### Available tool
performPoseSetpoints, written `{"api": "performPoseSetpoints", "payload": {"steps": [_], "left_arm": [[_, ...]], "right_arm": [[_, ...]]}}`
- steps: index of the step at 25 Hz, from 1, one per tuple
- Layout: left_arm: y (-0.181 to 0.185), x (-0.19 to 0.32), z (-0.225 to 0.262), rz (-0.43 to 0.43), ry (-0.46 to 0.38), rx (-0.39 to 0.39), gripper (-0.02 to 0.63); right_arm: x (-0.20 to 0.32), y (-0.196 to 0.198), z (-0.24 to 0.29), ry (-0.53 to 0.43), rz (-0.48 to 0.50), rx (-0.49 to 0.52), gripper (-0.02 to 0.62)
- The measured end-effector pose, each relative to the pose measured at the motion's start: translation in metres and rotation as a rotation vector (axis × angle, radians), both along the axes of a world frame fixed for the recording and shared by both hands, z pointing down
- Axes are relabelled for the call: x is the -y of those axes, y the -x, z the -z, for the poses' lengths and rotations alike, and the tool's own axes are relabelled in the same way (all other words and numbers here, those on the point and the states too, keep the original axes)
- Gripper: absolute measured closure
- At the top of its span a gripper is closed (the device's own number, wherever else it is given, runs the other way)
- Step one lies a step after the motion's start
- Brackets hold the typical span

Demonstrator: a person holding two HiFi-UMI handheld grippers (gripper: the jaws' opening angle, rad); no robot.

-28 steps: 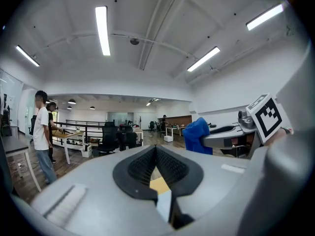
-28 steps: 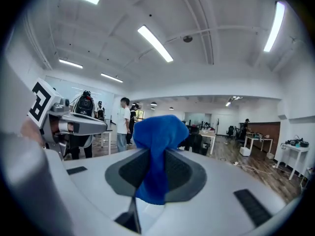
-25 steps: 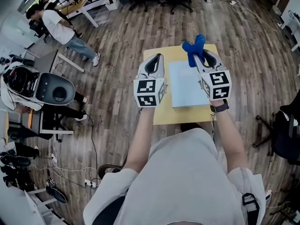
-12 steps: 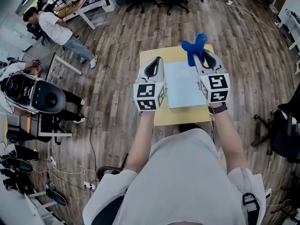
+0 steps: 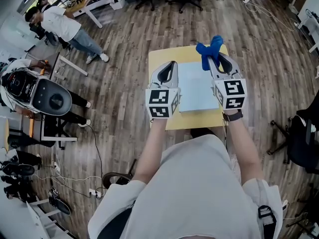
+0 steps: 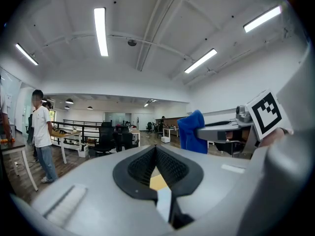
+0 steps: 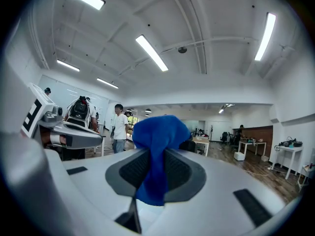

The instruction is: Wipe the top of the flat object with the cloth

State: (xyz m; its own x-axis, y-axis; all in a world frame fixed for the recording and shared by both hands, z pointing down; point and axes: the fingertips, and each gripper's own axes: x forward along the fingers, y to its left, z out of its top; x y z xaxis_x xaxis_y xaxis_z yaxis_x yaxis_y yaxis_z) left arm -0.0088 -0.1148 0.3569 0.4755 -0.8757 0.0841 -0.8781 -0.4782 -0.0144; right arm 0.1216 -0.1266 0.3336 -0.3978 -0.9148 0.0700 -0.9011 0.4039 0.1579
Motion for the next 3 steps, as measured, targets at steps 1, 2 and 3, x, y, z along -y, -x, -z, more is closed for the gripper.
{"api": "performPoseSetpoints", "payload": {"steps": [1, 2, 3], "left_arm": [[-0.0011, -0.0025, -0.0021, -0.001, 0.004, 0.002, 0.597], [-0.0021, -0.0053, -0.0042, -0.001, 0.007, 0.003, 0.597], [-0.003, -0.0082, -0.0065, -0.001, 0.011, 0.005, 0.597]], "right_arm": [[-0.0018, 0.0001, -0.0012, 0.003, 0.004, 0.002, 0.509], [-0.0039, 0.0004, -0.0028, 0.007, 0.008, 0.004, 0.509], [-0.0061, 0.0008, -0.0045, 0.012, 0.012, 0.006, 0.509]]}}
